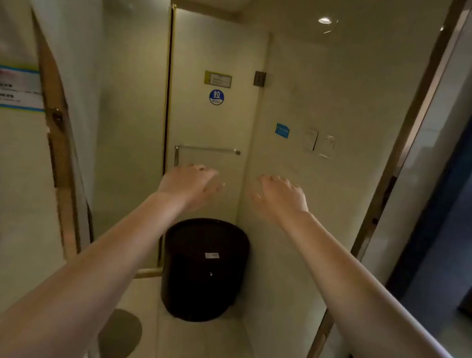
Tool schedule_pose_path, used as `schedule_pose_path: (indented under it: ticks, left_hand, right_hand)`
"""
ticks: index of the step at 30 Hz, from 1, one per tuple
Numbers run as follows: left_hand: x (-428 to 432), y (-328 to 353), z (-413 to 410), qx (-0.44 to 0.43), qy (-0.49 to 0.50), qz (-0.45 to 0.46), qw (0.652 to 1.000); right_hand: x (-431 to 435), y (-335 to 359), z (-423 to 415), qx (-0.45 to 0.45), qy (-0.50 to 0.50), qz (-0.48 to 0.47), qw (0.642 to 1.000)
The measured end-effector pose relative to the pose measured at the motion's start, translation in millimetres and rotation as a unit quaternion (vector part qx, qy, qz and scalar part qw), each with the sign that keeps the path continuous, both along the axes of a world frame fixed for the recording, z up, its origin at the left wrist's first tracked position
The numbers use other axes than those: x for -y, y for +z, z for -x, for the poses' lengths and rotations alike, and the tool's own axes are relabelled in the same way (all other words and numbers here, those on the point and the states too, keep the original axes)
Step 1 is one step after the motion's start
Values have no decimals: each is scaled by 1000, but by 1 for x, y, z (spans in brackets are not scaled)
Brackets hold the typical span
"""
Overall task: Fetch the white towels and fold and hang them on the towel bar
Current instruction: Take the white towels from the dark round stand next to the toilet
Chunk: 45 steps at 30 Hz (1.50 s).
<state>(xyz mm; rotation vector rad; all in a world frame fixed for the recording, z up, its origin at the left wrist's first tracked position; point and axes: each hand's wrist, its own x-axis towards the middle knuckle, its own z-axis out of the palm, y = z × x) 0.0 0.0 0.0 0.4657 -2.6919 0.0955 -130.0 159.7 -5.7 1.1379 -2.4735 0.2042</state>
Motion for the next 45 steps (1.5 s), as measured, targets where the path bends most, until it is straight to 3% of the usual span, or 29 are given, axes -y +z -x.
schedule_pose_path:
  ticks: [6,24,36,45]
  left_hand:
    - [27,-8,59,14,28,5,1000]
    - [162,-17,268,-3,65,-12,998]
    - [274,-30,387,-13,155,4,988]
    - [353,-50,436,-6,192,-3,981]
  right_hand:
    - [29,-8,57,27,3,-7,1000]
    - [176,2,276,-12,19,-35,999]
    - [305,-20,430,-26,97,-29,995]
    - [403,-38,490,-6,144,-30,989]
